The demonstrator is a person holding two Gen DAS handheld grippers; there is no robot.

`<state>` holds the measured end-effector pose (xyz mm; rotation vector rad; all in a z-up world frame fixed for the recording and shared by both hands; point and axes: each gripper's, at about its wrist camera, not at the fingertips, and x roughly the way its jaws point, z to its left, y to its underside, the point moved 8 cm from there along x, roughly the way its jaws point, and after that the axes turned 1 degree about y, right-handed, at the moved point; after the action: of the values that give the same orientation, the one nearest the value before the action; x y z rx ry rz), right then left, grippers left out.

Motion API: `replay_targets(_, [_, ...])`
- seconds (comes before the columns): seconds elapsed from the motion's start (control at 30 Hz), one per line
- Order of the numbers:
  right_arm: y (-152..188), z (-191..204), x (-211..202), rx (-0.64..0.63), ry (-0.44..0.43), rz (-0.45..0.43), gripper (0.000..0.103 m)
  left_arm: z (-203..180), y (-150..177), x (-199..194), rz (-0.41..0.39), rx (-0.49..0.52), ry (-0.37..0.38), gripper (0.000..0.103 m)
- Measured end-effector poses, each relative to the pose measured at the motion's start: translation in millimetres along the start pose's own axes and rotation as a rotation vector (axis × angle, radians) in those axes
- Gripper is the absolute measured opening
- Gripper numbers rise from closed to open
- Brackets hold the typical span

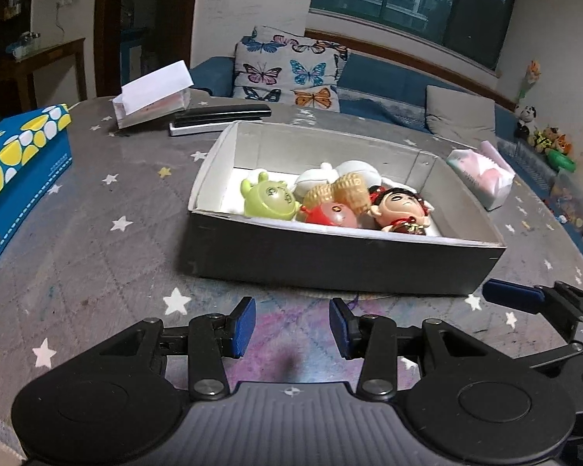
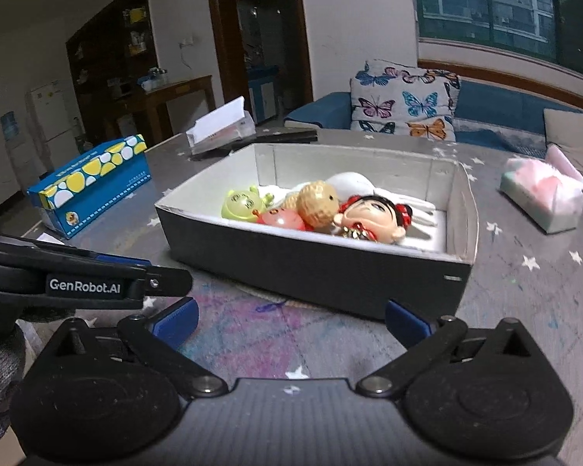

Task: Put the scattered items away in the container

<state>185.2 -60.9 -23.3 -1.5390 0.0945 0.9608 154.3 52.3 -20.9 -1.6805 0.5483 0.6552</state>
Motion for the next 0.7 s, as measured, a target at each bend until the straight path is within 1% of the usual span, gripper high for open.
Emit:
replay_targets(0.27, [14, -1, 8, 0.017, 0.045, 0.021, 0.103, 3, 3, -1, -0.037, 0.012, -0.055, 0.043])
replay_targets(0.5, [25, -5, 13, 0.040, 0.078, 0.033, 0.103, 0, 9, 3, -0.039, 0.039, -0.080, 0.043])
replay_targets(0.7, [26, -13, 16, 0.067, 0.103, 0.034, 0.103, 1, 12, 8, -0.027, 0.040, -0.088, 0.043])
